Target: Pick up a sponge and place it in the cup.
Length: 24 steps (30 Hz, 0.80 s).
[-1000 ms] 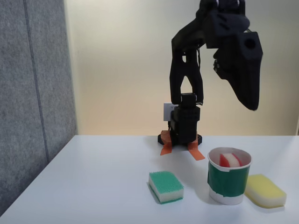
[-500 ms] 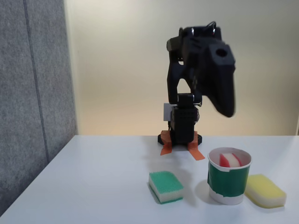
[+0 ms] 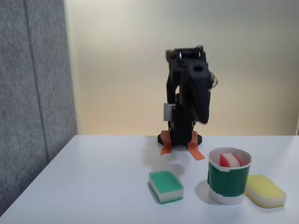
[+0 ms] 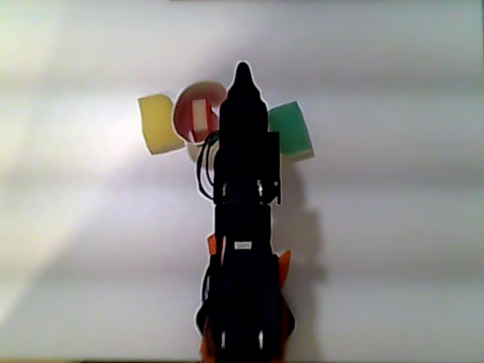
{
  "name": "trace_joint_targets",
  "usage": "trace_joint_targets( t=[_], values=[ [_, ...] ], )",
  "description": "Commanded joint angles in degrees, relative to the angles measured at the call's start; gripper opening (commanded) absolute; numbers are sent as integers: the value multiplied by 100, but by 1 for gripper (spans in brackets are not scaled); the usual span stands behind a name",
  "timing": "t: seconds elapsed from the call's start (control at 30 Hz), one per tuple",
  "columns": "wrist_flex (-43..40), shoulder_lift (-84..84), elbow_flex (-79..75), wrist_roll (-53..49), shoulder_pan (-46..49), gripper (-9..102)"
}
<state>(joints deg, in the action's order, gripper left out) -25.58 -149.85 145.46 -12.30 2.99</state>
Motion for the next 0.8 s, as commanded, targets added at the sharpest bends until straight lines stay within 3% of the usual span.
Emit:
trace_joint_targets(
  t=[0.0,0.77],
  values=[
    [211,-519,457,105,79,0],
    [264,-3410,3313,729,158,0]
  ],
)
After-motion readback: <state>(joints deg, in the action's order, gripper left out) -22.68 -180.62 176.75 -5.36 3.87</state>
